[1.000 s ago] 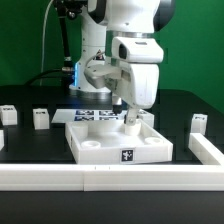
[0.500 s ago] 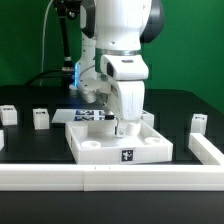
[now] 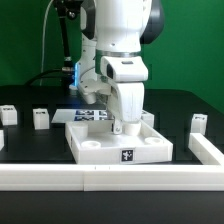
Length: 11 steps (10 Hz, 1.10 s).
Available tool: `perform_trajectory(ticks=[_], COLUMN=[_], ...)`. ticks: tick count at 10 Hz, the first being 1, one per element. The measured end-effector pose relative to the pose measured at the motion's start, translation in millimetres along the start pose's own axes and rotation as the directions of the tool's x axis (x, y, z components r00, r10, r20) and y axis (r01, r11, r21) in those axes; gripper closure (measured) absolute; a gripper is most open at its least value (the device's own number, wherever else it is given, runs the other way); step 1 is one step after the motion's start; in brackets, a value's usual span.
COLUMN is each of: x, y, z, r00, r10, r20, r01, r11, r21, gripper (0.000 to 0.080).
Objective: Assemble one leg
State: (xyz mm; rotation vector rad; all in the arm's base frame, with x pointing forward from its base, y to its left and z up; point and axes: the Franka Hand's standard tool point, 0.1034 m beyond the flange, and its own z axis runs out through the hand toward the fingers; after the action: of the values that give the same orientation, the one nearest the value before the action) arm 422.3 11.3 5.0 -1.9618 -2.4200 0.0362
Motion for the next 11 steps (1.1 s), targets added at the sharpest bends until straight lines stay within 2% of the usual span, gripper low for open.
perform_trajectory(ticks=[1,2,8,9,11], x=[-0.2,-0.2,0.5,8.0,20.5], y=[0.1,0.2,0.4,2.4,16.4], z=[-0.1,-0.1,-0.2,-0.4,-0.6], r00=[1.000,1.000,1.000,0.998,0.999], r10=[0.000,0.000,0.005,0.056,0.051], r20=[0.000,0.000,0.000,-0.003,-0.007], r01=[0.000,0.000,-0.005,-0.056,-0.051], r11=[1.000,1.000,1.000,0.998,0.999], r21=[0.000,-0.001,-0.001,-0.002,-0.014], gripper=[0.0666,0.0742,0.0741,0.0741,0.0741])
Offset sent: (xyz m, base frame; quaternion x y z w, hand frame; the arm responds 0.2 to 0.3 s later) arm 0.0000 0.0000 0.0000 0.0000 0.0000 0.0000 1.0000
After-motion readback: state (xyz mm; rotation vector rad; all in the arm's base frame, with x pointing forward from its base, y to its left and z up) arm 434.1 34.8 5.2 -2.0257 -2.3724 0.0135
